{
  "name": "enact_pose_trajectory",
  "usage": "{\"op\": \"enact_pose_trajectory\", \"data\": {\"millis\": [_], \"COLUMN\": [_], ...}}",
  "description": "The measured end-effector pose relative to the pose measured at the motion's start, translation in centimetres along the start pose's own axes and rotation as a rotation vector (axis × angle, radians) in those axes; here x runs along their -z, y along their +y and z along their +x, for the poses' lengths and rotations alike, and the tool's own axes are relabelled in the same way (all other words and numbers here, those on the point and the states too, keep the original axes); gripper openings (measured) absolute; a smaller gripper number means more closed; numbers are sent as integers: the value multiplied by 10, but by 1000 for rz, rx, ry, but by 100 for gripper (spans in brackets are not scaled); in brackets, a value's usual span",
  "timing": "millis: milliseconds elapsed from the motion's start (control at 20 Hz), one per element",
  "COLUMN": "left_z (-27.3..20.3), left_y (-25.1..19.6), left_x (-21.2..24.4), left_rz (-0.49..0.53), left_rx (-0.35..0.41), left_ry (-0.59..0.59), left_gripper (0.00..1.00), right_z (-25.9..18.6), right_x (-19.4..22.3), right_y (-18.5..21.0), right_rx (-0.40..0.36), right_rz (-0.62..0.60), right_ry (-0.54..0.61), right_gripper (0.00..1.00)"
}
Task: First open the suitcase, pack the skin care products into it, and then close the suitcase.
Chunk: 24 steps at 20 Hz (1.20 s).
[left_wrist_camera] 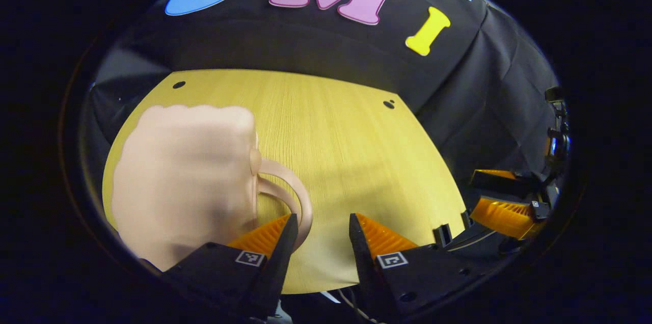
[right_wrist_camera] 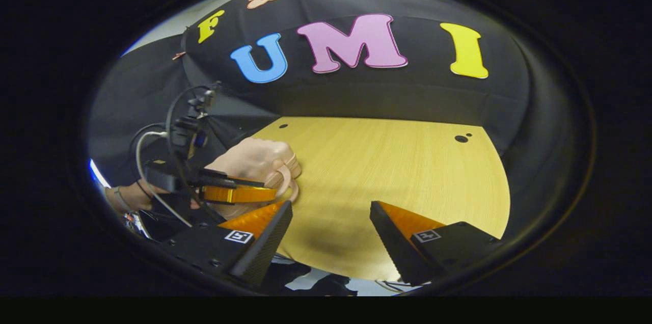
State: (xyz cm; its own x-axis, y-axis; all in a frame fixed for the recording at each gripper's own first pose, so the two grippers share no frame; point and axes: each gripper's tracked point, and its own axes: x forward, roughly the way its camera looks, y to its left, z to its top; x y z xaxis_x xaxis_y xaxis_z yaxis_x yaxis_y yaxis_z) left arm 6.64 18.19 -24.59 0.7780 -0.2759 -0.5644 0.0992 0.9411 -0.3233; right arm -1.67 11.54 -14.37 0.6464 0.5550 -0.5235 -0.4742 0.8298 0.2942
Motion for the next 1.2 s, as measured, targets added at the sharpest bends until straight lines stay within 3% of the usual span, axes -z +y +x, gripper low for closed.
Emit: {"op": "enact_pose_trajectory", "data": {"millis": [150,300,550,700,850,1000,1200], "left_z": [-29,-60,-116,-149,-175,-189,-187], "left_y": [-7,2,18,24,25,29,26], "left_x": [-39,-62,-119,-143,-168,-191,-188], "left_rz": [37,46,186,249,257,256,241], "left_rx": [1,-35,-173,-212,-225,-288,-266], "left_ry": [-170,-280,-500,-595,-674,-766,-768], "left_gripper": [87,96,96,96,96,96,96], "right_z": [5,5,-7,-18,-33,-43,-48], "right_x": [-23,-59,-130,-162,-185,-200,-203], "right_y": [11,25,54,67,68,70,66], "right_rx": [45,86,127,160,230,274,298], "right_rz": [-14,-63,-138,-176,-198,-225,-224], "right_ry": [-55,-155,-371,-474,-569,-635,-657], "right_gripper": [97,98,97,98,98,98,98]}}
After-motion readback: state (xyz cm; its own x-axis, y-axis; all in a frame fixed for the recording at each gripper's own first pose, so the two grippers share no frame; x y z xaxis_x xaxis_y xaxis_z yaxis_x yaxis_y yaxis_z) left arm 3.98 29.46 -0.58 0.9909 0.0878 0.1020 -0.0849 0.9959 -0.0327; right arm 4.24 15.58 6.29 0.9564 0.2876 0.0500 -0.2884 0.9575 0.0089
